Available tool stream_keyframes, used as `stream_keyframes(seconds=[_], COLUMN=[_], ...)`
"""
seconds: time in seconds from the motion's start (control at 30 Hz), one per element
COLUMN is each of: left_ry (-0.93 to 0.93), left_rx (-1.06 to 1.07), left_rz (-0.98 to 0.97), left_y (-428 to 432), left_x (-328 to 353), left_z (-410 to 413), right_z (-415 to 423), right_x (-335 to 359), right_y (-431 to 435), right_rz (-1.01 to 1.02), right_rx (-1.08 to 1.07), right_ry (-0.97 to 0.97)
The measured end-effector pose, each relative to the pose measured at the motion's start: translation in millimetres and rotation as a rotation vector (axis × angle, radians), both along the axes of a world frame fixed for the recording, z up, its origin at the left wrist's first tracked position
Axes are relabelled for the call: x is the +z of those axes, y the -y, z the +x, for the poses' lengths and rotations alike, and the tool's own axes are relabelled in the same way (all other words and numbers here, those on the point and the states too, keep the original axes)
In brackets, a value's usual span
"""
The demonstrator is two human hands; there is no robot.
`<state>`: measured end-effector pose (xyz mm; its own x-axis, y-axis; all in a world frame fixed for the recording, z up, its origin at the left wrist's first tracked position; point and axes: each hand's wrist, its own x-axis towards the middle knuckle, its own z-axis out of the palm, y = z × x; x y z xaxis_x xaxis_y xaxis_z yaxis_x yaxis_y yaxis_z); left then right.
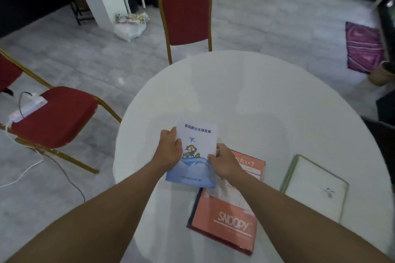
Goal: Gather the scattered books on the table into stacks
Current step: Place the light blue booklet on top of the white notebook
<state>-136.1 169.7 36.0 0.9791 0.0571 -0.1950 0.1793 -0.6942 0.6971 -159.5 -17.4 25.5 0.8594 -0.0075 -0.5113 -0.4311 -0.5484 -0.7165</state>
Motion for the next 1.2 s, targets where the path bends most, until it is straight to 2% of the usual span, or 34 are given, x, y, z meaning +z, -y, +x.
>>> stream_keyframes(seconds=[0.17, 0.37, 0.67, 0.83, 1.07, 1.2], left_ry=[-0.096, -0.045, -0.055, -0.085, -0.052, -0.085], left_rx=[-0.235, -0.437, -0.689, -0.711, -0.682, -0.68], left_rz=[-0.018, 0.081, 0.085, 0.124, 0.258, 0.207], left_y=[64.5, 156.3, 272.7, 303.1, 314.9, 316.7], left_x=[-7.4, -4.2, -15.3, -34.1, -50.4, -53.0], left_z=[-6.6, -20.7, -55.0, -70.2, -77.7, -76.2], right_z=[-24.8, -69.7, -141.2, -155.1, -160.8, -159.3], right_x=[4.8, 5.0, -1.1, -16.1, -31.7, -35.5], right_y=[67.5, 144.0, 231.6, 253.3, 267.7, 268.7], right_rz=[-0.035, -0.092, -0.156, -0.194, -0.357, -0.42], right_rx=[-0.189, -0.371, -0.619, -0.673, -0.625, -0.597], right_ry=[0.027, 0.071, 0.097, 0.113, 0.092, 0.057])
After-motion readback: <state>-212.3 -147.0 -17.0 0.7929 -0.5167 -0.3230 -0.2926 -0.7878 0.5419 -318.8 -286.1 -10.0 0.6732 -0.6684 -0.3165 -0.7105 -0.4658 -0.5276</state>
